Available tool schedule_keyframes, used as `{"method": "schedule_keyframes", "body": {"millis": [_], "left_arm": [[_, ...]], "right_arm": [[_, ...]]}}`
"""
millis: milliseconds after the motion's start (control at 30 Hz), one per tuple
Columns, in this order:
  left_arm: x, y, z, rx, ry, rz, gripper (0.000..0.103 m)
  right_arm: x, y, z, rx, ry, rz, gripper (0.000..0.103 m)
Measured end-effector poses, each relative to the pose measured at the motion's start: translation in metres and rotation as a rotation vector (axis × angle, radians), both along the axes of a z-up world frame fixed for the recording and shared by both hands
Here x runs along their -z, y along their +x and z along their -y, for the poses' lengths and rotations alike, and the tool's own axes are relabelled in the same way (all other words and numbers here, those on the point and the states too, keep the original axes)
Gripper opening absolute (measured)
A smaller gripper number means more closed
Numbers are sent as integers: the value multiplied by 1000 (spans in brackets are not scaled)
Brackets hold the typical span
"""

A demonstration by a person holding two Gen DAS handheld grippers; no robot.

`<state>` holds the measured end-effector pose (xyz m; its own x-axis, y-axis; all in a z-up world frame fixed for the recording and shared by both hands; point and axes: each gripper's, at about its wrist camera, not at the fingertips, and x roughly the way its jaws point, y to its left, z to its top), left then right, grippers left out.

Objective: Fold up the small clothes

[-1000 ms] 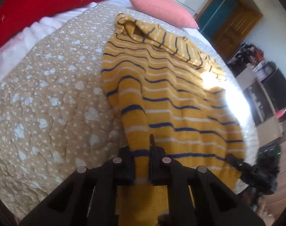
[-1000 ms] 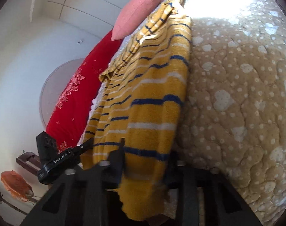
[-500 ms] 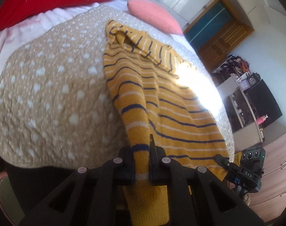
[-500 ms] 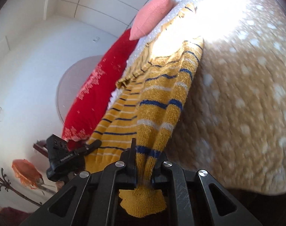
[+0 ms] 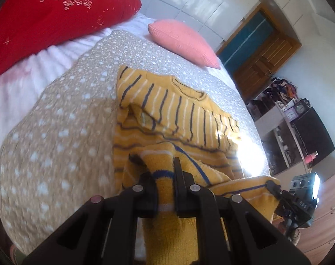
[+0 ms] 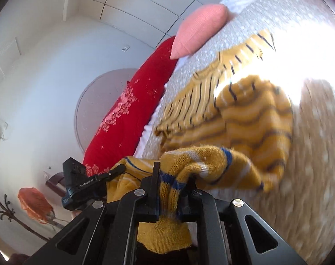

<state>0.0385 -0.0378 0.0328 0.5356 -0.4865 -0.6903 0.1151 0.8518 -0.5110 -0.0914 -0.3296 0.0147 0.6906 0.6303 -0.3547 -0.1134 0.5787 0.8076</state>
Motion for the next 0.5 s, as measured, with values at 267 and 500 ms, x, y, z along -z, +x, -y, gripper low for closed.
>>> {"method": "schedule_keyframes", "body": {"millis": [267, 500], "left_arm": [[30, 119, 25, 1, -30, -131, 10], [56, 174, 12, -60, -293, -177, 62]], "right_arm": [[14, 112, 37, 86, 122, -112, 14], [54, 169, 83, 245, 323, -195, 72]]}}
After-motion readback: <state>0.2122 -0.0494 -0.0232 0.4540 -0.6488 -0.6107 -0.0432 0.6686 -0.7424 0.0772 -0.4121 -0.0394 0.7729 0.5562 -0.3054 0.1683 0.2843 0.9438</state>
